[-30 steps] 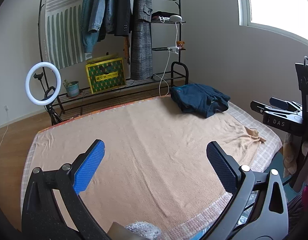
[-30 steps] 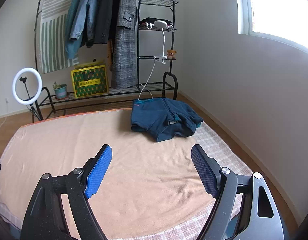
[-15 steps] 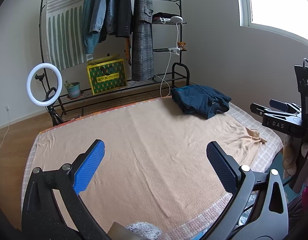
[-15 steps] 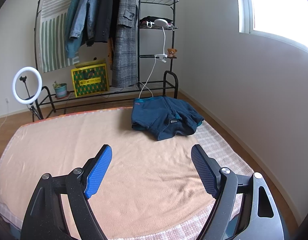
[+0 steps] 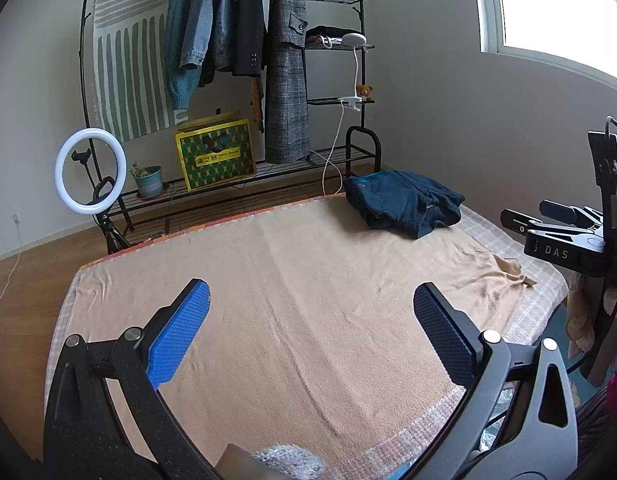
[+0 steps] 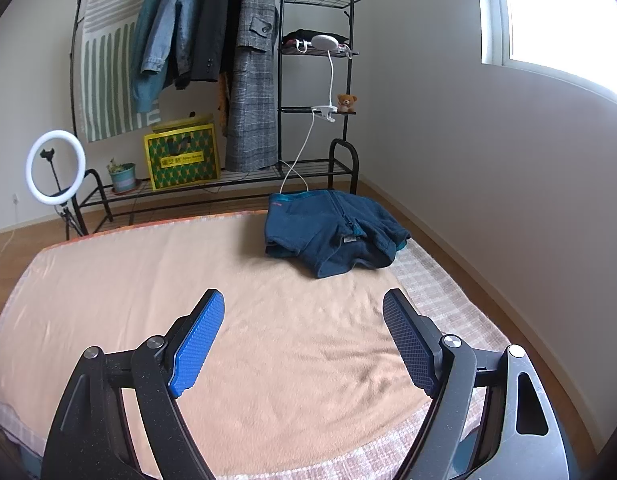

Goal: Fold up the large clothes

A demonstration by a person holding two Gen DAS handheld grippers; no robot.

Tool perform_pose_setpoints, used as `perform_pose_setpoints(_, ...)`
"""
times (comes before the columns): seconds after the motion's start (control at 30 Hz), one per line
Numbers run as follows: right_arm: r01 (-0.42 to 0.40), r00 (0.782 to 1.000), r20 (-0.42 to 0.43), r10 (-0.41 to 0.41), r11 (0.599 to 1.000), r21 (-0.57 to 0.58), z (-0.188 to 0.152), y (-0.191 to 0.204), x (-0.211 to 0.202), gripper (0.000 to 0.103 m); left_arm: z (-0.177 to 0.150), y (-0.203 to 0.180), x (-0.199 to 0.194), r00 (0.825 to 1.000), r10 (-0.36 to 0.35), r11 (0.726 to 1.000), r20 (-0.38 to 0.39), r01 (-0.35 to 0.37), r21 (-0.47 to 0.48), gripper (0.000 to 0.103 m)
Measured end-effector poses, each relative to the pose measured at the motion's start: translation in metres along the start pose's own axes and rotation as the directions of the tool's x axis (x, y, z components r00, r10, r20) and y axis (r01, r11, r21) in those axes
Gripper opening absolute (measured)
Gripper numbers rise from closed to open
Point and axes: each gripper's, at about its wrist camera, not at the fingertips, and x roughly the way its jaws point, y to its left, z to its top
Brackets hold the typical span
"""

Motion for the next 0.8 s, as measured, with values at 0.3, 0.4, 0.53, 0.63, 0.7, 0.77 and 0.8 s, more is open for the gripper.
perform_pose_setpoints(0.3,-0.002,1.0,-0.007,0.002,1.0,-0.001,-0.0015,0.002,0.0007,0.082,-0.0004,-0.0019,0.0002,1.0,0.002,1.0,-0.001,-0.002,-0.003,0.103)
perform_pose_setpoints(0.4,-0.001,1.0,-0.007,0.001,1.0,-0.001,-0.002,0.0028,0.0001,0.082,-0.0012,-0.0022,0.0002,1.0,0.003,1.0,0.001,-0.003,-0.003,0.103)
perform_pose_setpoints(0.53,-0.003,1.0,-0.01,0.003,1.0,-0.003,-0.0029,0.004,-0.0001,0.082,-0.0003,0.0007,0.0001,1.0,0.001,1.0,0.0,-0.001,-0.002,0.103)
perform_pose_setpoints(0.63,-0.005,1.0,-0.011,0.005,1.0,-0.005,-0.0046,0.0049,-0.0008,0.082,0.0003,0.0026,-0.0002,1.0,0.001,1.0,0.001,-0.001,-0.004,0.103)
perform_pose_setpoints(0.7,-0.005,1.0,-0.011,0.005,1.0,-0.005,-0.0046,0.005,-0.0007,0.082,0.0005,0.0029,-0.0002,1.0,0.002,1.0,0.003,-0.002,0.0,0.103)
perform_pose_setpoints(0.77,-0.005,1.0,-0.012,0.005,1.0,-0.006,-0.0057,0.006,-0.0012,0.082,0.0005,0.0035,-0.0005,1.0,0.004,1.0,0.005,-0.004,0.0,0.103)
perform_pose_setpoints(0.8,-0.005,1.0,-0.013,0.005,1.0,-0.005,-0.0052,0.0058,-0.001,0.082,0.0013,0.0054,-0.0008,1.0,0.003,1.0,0.007,-0.003,0.001,0.103)
